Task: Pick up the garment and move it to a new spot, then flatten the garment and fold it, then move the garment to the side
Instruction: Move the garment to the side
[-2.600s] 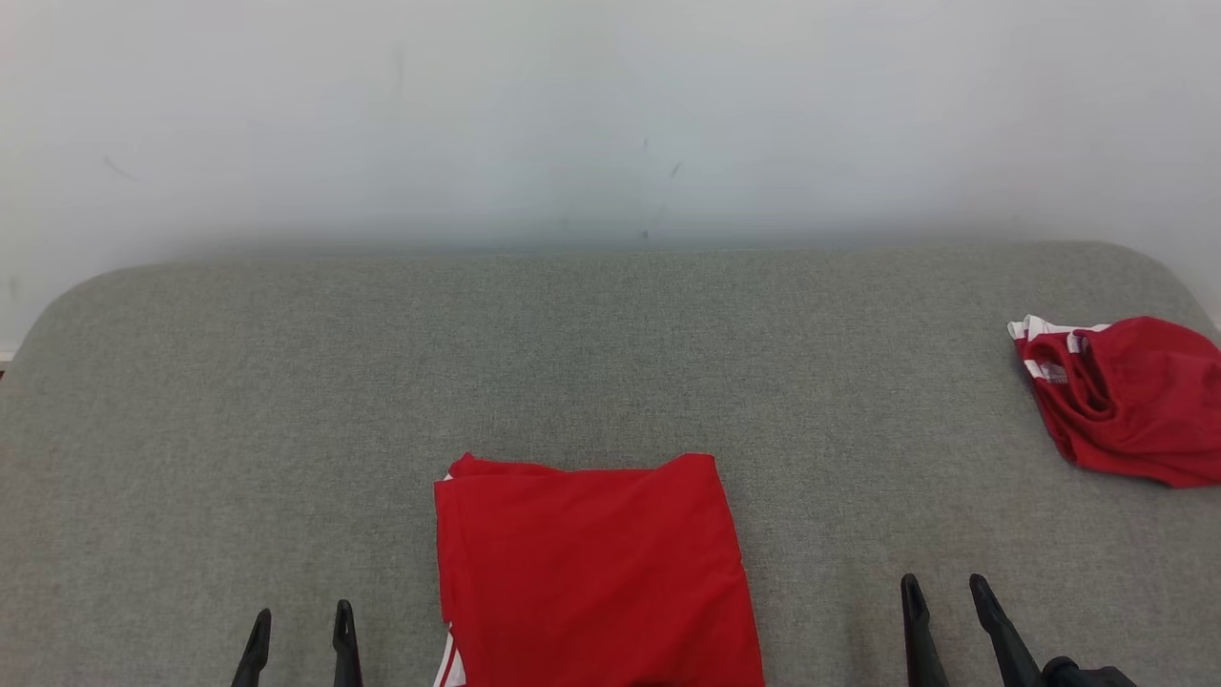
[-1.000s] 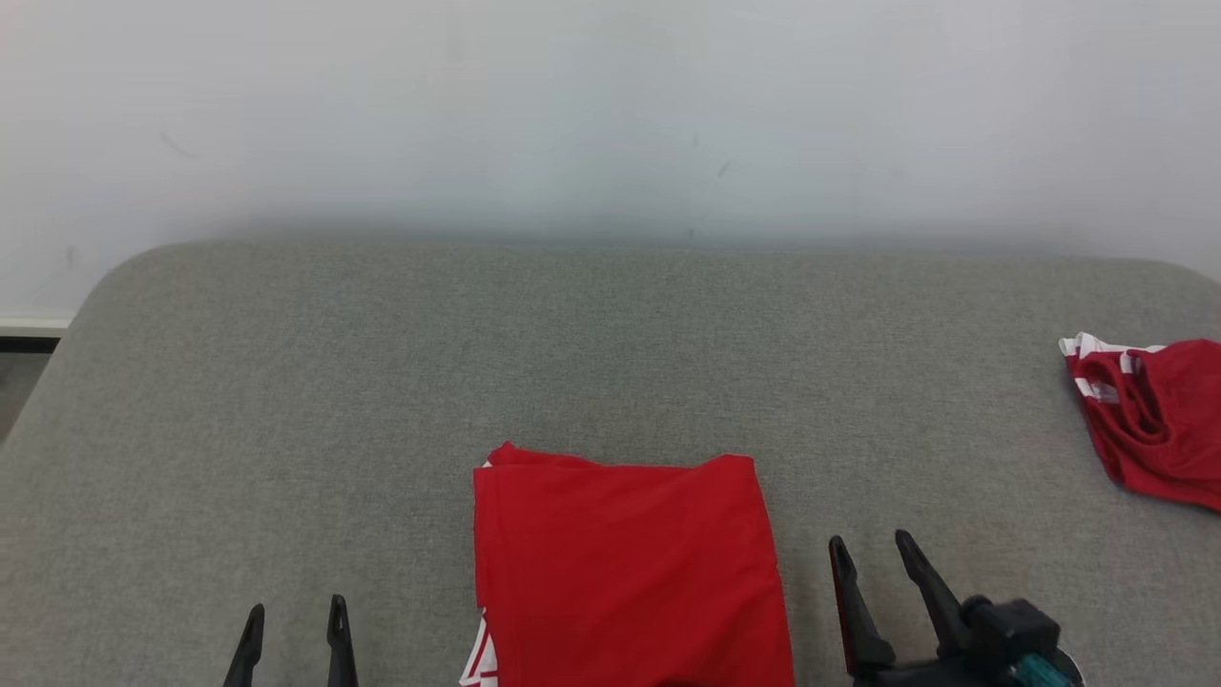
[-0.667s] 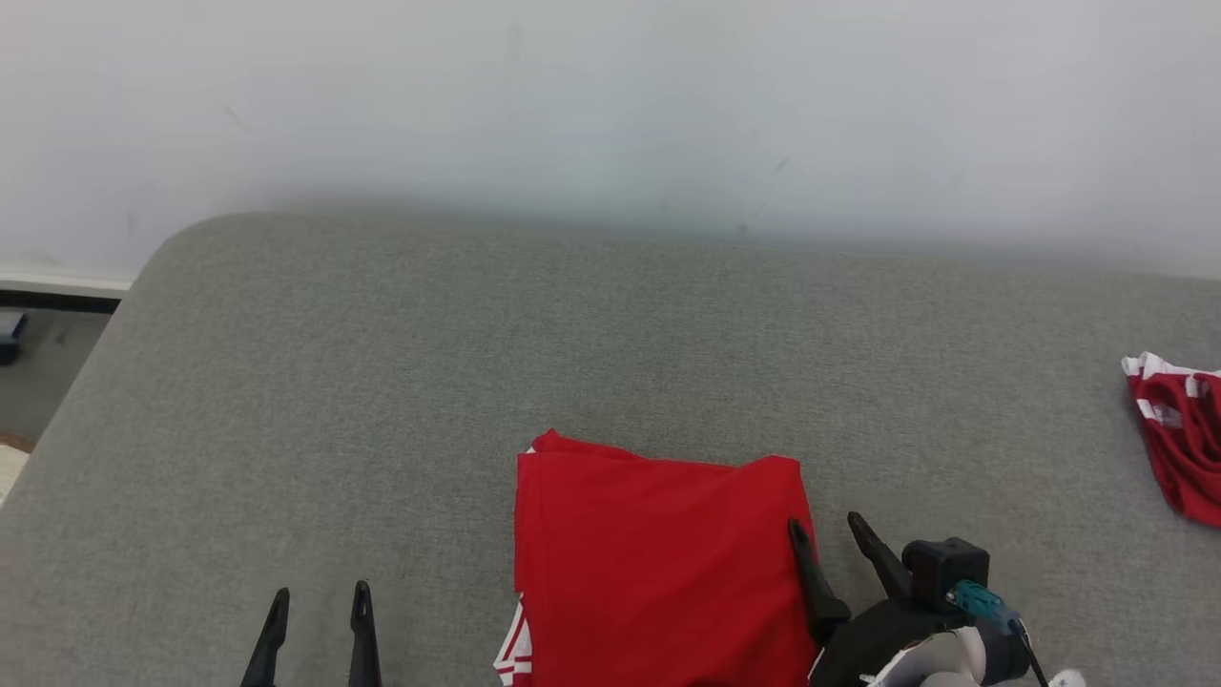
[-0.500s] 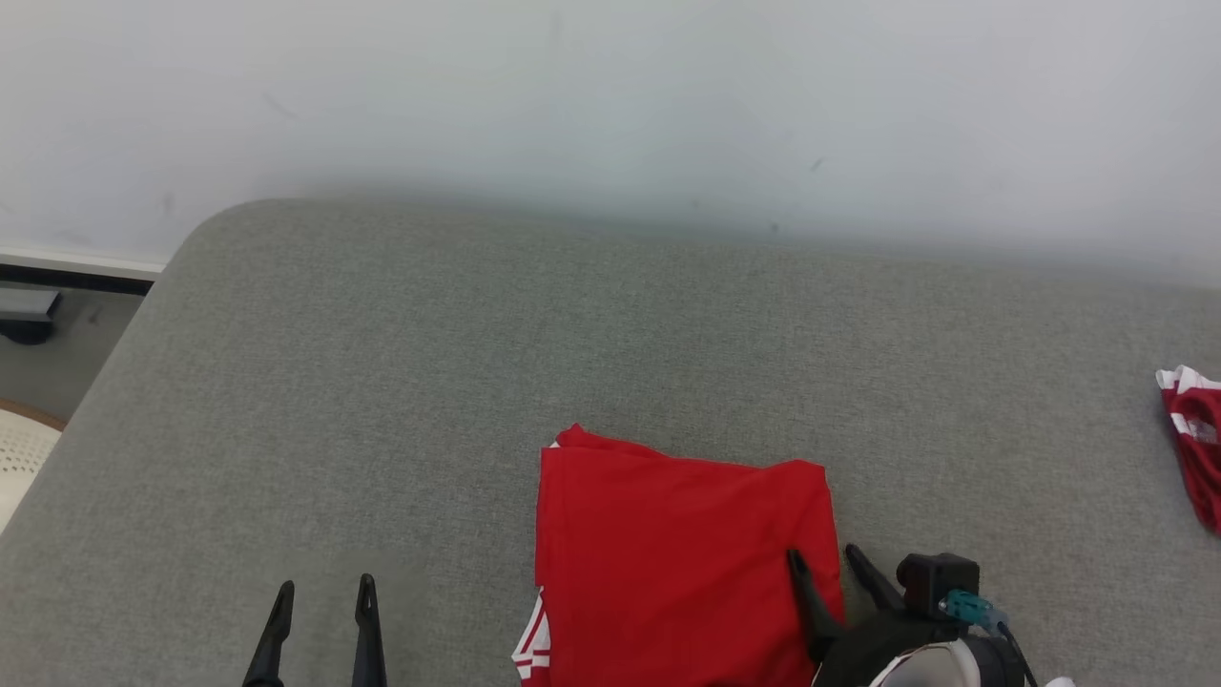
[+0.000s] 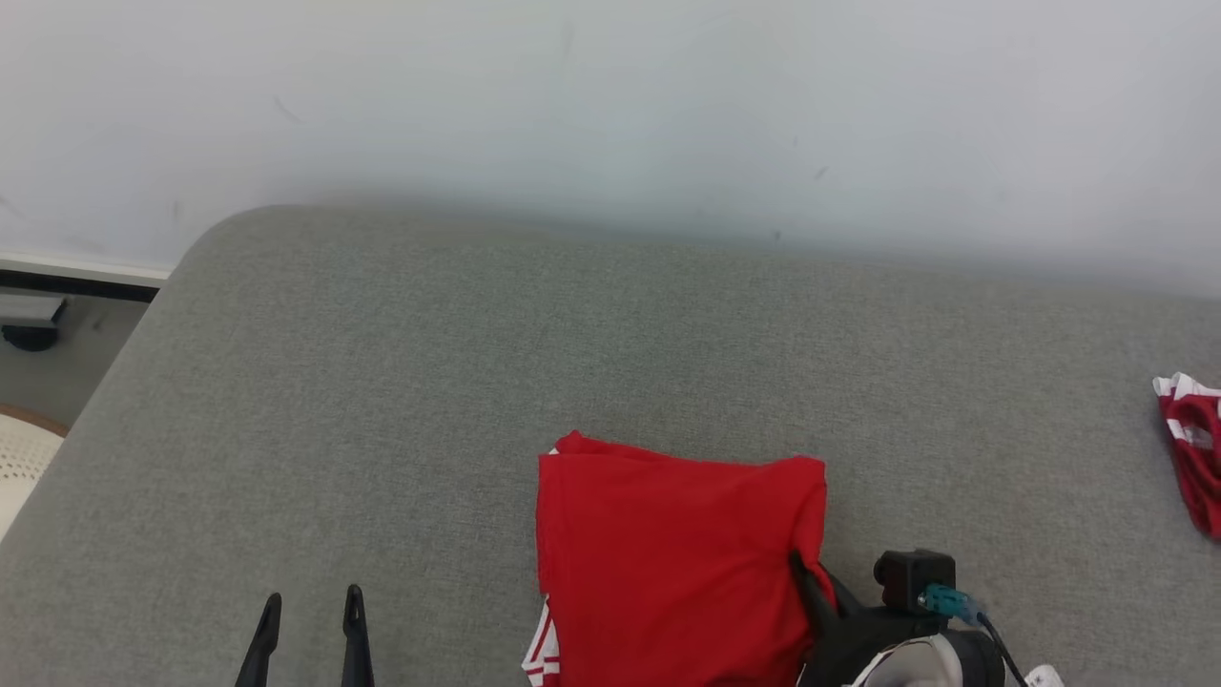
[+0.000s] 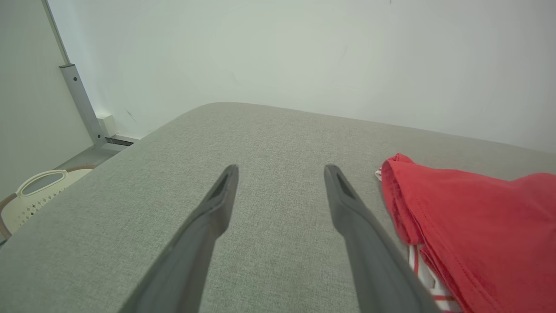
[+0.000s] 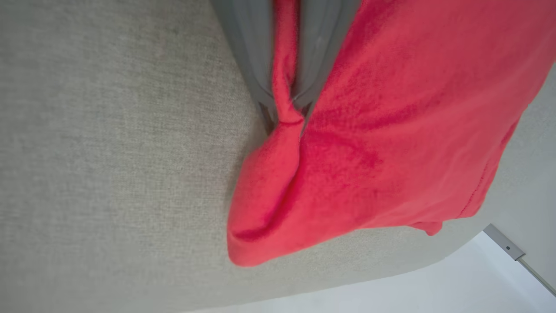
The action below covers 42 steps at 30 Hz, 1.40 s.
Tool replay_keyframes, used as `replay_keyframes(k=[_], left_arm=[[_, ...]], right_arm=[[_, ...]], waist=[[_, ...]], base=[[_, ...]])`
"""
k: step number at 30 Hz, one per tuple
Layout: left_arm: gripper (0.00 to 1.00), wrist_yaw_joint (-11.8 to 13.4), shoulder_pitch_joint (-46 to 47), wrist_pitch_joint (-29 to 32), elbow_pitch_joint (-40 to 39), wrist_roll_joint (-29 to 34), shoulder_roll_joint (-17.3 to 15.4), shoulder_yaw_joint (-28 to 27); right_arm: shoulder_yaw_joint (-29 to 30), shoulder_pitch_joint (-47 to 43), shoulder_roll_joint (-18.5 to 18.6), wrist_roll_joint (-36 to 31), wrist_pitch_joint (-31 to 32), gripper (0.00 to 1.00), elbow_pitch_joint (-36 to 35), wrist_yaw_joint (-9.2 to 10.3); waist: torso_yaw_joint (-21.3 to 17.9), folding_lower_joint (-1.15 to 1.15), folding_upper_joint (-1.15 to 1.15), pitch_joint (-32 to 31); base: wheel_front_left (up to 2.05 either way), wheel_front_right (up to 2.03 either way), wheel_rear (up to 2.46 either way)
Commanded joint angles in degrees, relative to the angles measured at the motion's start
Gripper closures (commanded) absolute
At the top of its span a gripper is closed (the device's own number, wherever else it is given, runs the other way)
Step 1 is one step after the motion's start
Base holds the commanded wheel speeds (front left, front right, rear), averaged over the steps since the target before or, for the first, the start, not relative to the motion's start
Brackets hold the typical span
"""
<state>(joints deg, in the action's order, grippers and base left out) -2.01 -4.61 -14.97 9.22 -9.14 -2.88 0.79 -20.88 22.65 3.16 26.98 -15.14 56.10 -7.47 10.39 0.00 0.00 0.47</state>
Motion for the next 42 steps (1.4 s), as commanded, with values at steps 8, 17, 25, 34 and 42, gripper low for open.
replay_keyframes(k=[8, 17, 25, 34, 42], left_arm=[[0.0, -0.43, 0.31, -0.18, -1.1, -1.3, 0.0, -0.32], [0.0, -1.52, 2.91, -0.17, -2.11, 0.06, -0.01, -1.8], [0.0, -3.0, 5.92, -0.17, -3.9, 2.71, -0.01, -3.19], [0.0, -3.92, 8.85, -0.17, -5.19, 4.51, -0.01, -3.9], [0.0, -4.68, 9.98, -0.17, -5.99, 5.36, -0.36, -4.32]], right_arm=[[1.13, 3.58, 7.13, -4.4, -0.09, 1.0, -6.29, -0.07], [-5.41, 12.49, 18.64, -4.73, -0.09, 1.0, -7.4, -0.07], [-12.63, 23.0, 27.27, -3.38, 1.23, 1.0, -3.25, -0.07], [-17.38, 31.69, 32.86, -2.03, 1.7, 1.0, 1.86, -0.07], [-17.56, 37.22, 37.08, 0.3, 1.6, 1.0, 7.42, -0.07]], waist=[[-6.48, 0.0, 0.0, 1.1], [-13.69, 0.0, 0.0, 5.23], [-17.09, 0.0, 0.0, 10.7], [-17.95, 0.0, 0.0, 14.8], [-17.23, 0.0, 0.0, 17.18]], base=[[0.0, 0.0, 0.0], [0.0, 0.0, 0.0], [0.0, 0.0, 0.0], [0.0, 0.0, 0.0], [0.0, 0.0, 0.0]])
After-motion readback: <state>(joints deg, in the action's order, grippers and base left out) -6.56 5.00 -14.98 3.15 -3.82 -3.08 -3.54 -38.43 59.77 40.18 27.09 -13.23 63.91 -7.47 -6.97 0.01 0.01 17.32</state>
